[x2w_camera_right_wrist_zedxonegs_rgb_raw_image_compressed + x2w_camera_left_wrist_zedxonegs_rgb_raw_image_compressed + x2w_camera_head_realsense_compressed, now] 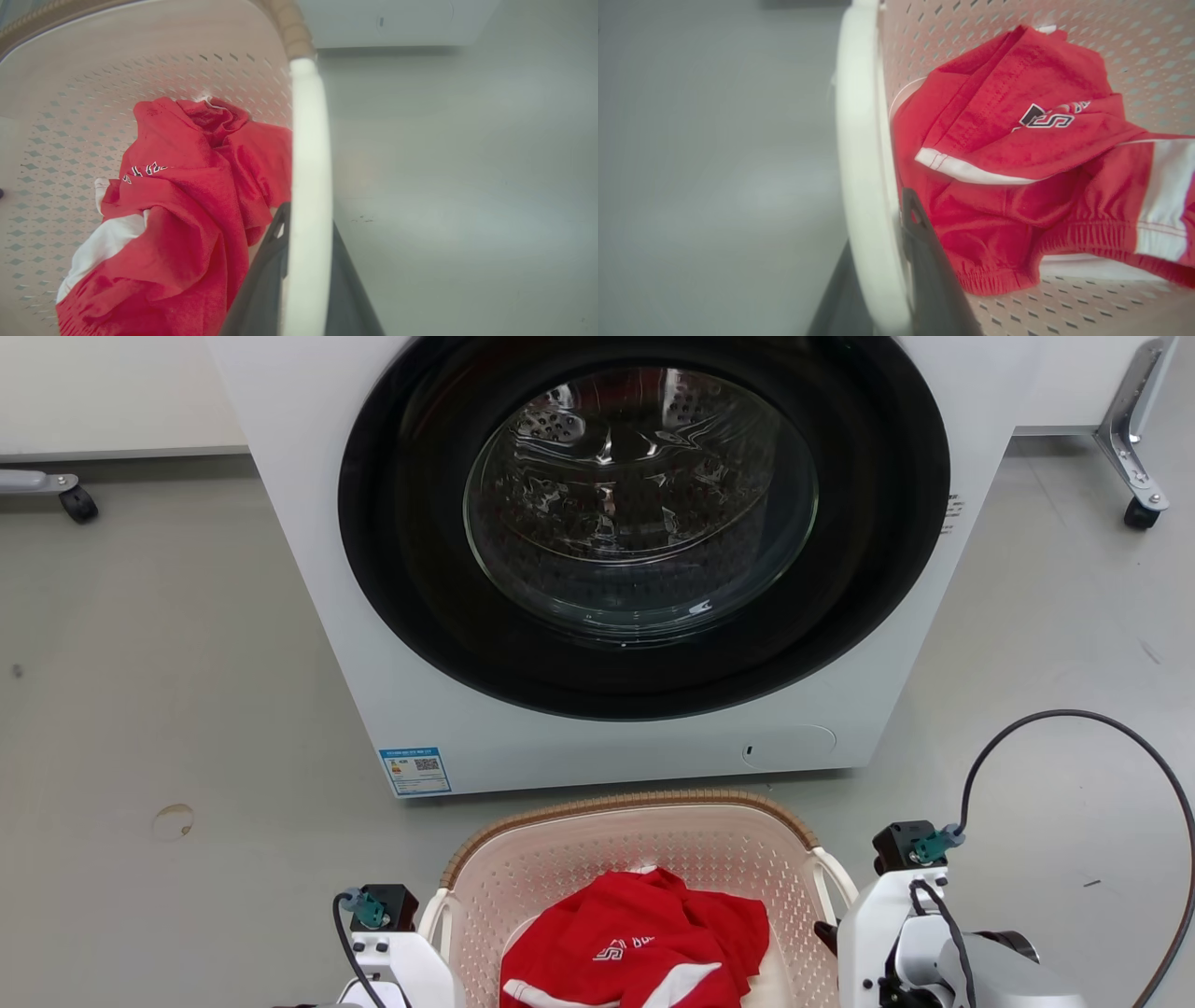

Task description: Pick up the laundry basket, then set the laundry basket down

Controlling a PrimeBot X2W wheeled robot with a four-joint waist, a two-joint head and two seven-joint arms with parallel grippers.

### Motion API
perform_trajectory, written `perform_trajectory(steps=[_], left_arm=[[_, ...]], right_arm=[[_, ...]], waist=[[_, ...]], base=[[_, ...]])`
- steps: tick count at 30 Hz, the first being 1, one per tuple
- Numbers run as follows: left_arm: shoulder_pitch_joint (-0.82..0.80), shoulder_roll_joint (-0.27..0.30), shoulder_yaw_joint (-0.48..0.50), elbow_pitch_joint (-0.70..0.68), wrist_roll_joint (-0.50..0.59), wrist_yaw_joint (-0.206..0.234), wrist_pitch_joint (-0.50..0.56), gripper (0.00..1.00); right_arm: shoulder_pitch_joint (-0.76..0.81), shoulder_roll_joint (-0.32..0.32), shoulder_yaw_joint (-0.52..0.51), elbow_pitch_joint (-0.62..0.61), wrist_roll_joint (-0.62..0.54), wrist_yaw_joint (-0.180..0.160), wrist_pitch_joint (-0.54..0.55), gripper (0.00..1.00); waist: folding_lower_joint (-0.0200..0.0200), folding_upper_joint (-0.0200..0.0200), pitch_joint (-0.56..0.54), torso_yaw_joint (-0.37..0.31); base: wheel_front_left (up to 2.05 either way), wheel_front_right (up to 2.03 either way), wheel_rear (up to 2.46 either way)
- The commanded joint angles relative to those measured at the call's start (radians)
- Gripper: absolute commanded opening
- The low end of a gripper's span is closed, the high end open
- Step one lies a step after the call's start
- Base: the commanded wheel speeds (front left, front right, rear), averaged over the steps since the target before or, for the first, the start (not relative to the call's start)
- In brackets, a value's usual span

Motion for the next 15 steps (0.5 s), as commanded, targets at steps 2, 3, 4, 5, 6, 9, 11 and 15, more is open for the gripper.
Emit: perform_trajectory(steps=[2, 3, 4, 5, 6, 9, 11, 15], left_arm=[[0.005, 0.181, 0.025, 0.025, 0.009, 0.046, 0.009, 0.00], [0.005, 0.181, 0.024, 0.025, 0.009, 0.047, 0.010, 0.00], [0.004, 0.181, 0.022, 0.025, 0.008, 0.047, 0.010, 0.00], [0.004, 0.181, 0.021, 0.025, 0.008, 0.047, 0.010, 0.00], [0.004, 0.182, 0.020, 0.025, 0.007, 0.047, 0.010, 0.00], [0.004, 0.183, 0.017, 0.025, 0.004, 0.048, 0.015, 0.00], [0.004, 0.184, 0.016, 0.025, 0.001, 0.049, 0.015, 0.00], [0.004, 0.186, 0.013, 0.025, -0.003, 0.051, 0.015, 0.00]], right_arm=[[-0.043, -0.144, -0.003, 0.068, 0.004, -0.013, -0.027, 0.00], [-0.043, -0.144, -0.003, 0.068, 0.005, -0.013, -0.028, 0.00], [-0.043, -0.144, -0.002, 0.068, 0.006, -0.013, -0.028, 0.00], [-0.043, -0.144, -0.001, 0.068, 0.006, -0.013, -0.028, 0.00], [-0.043, -0.144, 0.000, 0.068, 0.007, -0.013, -0.029, 0.00], [-0.044, -0.144, 0.002, 0.068, 0.009, -0.013, -0.030, 0.00], [-0.044, -0.144, 0.003, 0.068, 0.010, -0.013, -0.030, 0.00], [-0.045, -0.144, 0.005, 0.066, 0.013, -0.013, -0.032, 0.00]], waist=[[0.0000, -0.0001, 0.000, 0.001], [0.0000, -0.0001, 0.000, 0.001], [0.0000, -0.0001, 0.001, 0.002], [0.0000, -0.0001, 0.001, 0.003], [0.0000, -0.0001, 0.001, 0.003], [0.0000, -0.0001, 0.002, 0.005], [0.0000, -0.0001, 0.003, 0.006], [0.0000, -0.0001, 0.005, 0.008]], base=[[0.00, 0.00, 0.00], [0.00, 0.00, 0.00], [0.00, 0.00, 0.00], [0.00, 0.00, 0.00], [0.00, 0.00, 0.00], [0.00, 0.00, 0.00], [0.00, 0.00, 0.00], [0.00, 0.00, 0.00]])
